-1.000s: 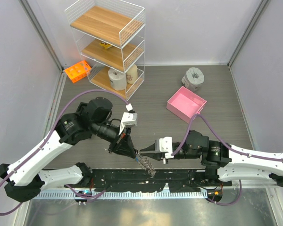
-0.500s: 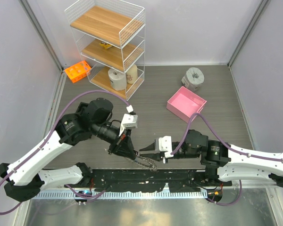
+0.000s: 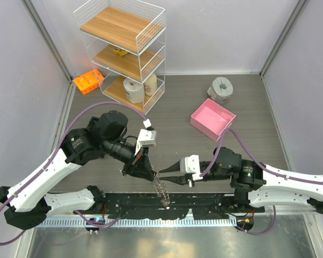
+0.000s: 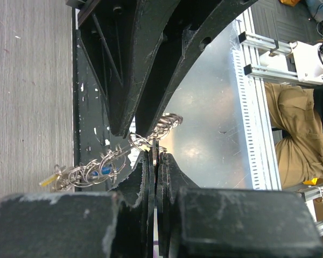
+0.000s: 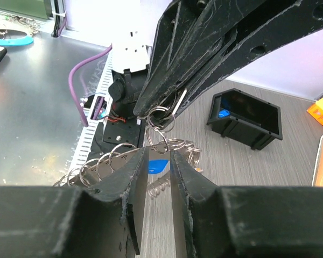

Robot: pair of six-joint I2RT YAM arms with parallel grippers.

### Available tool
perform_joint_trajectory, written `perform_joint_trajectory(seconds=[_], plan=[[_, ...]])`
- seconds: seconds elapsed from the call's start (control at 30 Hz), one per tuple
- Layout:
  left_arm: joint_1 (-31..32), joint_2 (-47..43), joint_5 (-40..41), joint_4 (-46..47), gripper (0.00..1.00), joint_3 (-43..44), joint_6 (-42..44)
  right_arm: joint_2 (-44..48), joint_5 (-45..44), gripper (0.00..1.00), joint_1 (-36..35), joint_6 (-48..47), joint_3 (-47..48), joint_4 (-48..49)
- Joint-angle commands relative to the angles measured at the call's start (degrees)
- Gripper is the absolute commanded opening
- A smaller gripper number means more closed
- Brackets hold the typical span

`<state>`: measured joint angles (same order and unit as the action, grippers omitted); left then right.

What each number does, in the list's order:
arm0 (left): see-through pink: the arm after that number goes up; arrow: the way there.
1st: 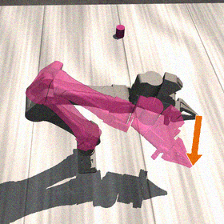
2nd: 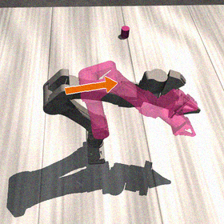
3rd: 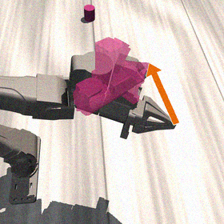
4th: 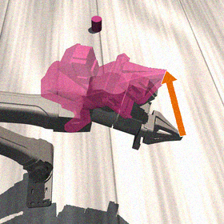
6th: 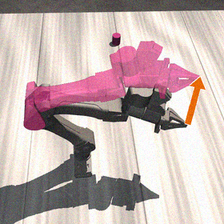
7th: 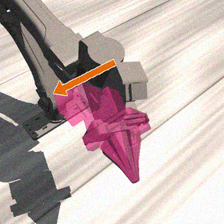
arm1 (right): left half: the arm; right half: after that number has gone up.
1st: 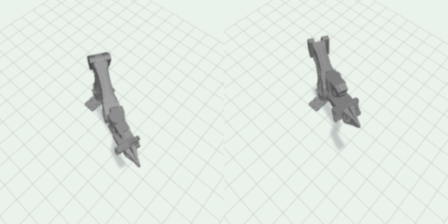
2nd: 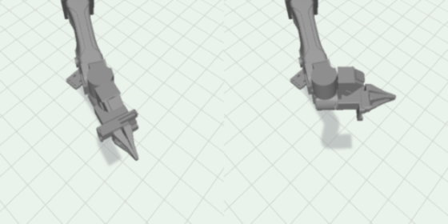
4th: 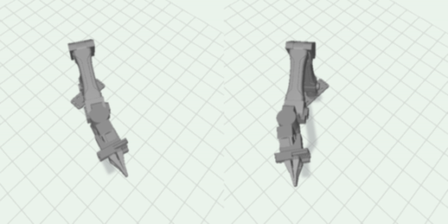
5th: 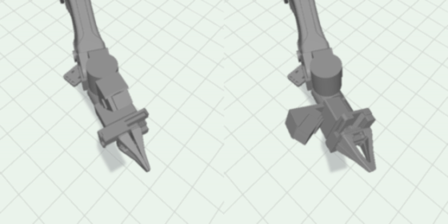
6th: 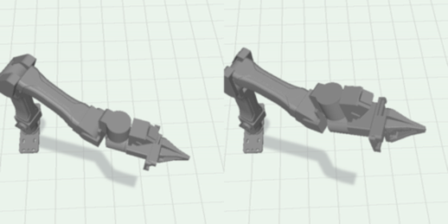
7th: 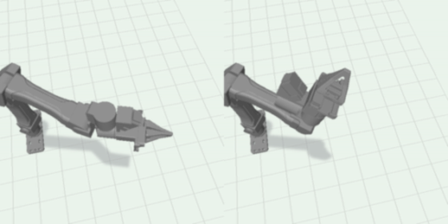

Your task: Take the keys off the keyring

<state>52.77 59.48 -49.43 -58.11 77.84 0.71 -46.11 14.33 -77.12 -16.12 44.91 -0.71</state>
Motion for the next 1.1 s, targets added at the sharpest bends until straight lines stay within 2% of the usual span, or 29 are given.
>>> perform_joint_trajectory(seconds=[0.0,0.07,0.17,0.33,0.6,0.73,0.8,1.07], plan=[[0.2,-0.1,-1.0,0.9,0.00,2.8,1.0,0.1,1.4,0.29,0.1,0.5,3.3,2.7],[0.2,-0.1,-1.1,0.7,0.00,2.9,1.0,-0.5,1.5,0.29,0.2,0.4,3.5,2.8],[0.2,-0.1,-1.3,0.5,0.00,2.9,1.0,-1.3,1.6,0.34,0.1,0.3,4.0,3.4],[0.3,-0.1,-1.3,0.3,0.00,2.9,1.0,-2.8,2.0,0.33,0.4,-0.1,4.9,3.4],[0.6,-0.6,-0.8,-0.2,0.00,3.5,1.2,-3.3,2.8,0.26,0.7,0.6,4.7,3.4],[0.6,-0.9,-0.5,-0.6,0.00,3.8,1.3,-2.5,2.8,0.17,0.8,1.1,4.0,3.4],[0.6,-1.1,-0.4,-0.8,0.00,3.8,1.4,-2.2,2.7,0.06,0.9,1.5,3.4,3.4],[0.7,-2.0,1.1,-1.6,0.00,3.7,2.2,-1.4,1.0,0.05,1.2,3.6,2.9,3.5]])
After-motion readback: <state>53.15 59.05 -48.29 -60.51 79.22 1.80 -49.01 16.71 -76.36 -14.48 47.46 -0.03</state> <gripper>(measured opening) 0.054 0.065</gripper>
